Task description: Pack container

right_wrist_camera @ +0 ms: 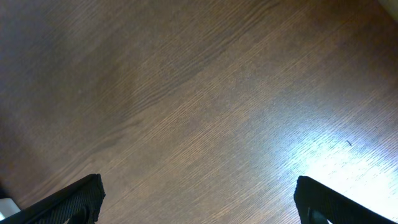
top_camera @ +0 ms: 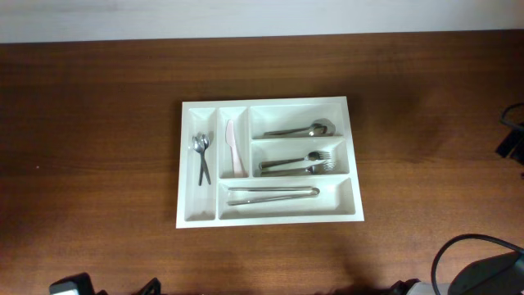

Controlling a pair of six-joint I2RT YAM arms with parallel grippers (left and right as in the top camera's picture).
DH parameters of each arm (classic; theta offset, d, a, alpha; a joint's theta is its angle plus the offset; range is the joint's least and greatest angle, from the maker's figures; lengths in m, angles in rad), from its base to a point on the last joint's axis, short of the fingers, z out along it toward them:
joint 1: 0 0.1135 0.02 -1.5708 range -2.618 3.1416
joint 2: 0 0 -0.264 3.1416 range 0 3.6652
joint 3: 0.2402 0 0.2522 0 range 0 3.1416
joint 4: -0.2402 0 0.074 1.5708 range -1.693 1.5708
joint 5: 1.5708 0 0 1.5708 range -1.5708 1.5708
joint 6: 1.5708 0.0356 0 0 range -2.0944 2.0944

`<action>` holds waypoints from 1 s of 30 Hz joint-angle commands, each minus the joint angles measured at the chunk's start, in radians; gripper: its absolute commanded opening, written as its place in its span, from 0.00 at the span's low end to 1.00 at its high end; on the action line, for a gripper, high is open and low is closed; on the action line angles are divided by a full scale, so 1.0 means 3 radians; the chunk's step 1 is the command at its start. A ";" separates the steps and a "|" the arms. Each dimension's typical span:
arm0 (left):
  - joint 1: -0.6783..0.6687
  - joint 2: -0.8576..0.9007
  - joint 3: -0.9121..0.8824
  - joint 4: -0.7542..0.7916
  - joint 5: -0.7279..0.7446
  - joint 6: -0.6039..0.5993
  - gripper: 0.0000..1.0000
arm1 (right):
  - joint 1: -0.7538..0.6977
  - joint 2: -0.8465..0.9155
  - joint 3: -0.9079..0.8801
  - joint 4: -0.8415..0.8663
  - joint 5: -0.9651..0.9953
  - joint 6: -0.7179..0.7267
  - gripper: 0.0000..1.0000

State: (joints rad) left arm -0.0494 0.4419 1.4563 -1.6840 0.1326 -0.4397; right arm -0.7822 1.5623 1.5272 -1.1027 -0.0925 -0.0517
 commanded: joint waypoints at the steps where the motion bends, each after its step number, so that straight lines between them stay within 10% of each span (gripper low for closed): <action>1: -0.0010 -0.0019 -0.0009 0.0022 0.0047 -0.0055 0.99 | -0.0011 -0.0009 -0.0008 0.0000 -0.0018 0.0028 0.99; 17: 0.0024 -0.0022 -0.0492 0.1151 -0.0019 0.1504 0.99 | -0.0011 -0.0009 -0.0008 0.0000 -0.0018 0.0028 0.99; 30: 0.0028 -0.0936 -0.2488 0.3058 -0.0019 0.1961 0.99 | -0.0011 -0.0009 -0.0008 0.0000 -0.0018 0.0028 0.99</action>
State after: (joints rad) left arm -0.0456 0.2081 0.7971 -0.8089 0.1310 0.1112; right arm -0.7822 1.5623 1.5272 -1.1027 -0.0925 -0.0525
